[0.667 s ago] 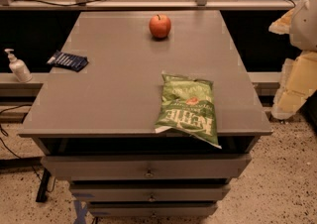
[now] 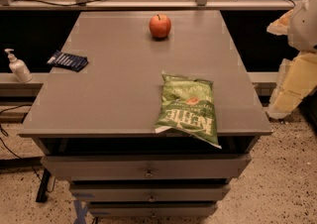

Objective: Move green jalapeno chip bag near rxbar blueberry

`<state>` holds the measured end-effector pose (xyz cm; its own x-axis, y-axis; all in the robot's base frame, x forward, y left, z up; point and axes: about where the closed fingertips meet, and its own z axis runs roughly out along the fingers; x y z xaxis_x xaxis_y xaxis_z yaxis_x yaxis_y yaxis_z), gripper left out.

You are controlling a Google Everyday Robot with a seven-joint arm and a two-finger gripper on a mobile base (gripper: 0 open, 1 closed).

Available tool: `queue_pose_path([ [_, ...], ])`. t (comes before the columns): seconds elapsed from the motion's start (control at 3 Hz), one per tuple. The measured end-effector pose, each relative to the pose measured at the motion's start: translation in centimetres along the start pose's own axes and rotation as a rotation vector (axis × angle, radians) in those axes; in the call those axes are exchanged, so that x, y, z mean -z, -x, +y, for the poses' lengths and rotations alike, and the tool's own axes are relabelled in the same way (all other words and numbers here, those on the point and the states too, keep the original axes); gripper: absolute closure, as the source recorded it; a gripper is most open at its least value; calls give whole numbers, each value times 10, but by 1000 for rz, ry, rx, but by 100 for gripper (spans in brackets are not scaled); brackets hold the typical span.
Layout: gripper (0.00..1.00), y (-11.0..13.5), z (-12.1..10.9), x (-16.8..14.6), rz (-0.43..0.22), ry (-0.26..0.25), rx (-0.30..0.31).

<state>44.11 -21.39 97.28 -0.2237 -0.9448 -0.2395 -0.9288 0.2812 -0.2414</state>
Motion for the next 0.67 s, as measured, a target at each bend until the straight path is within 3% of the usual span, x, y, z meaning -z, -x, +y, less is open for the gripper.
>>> queue_pose_path([
  [0.67, 0, 33, -2, -70, -181, 104, 2],
])
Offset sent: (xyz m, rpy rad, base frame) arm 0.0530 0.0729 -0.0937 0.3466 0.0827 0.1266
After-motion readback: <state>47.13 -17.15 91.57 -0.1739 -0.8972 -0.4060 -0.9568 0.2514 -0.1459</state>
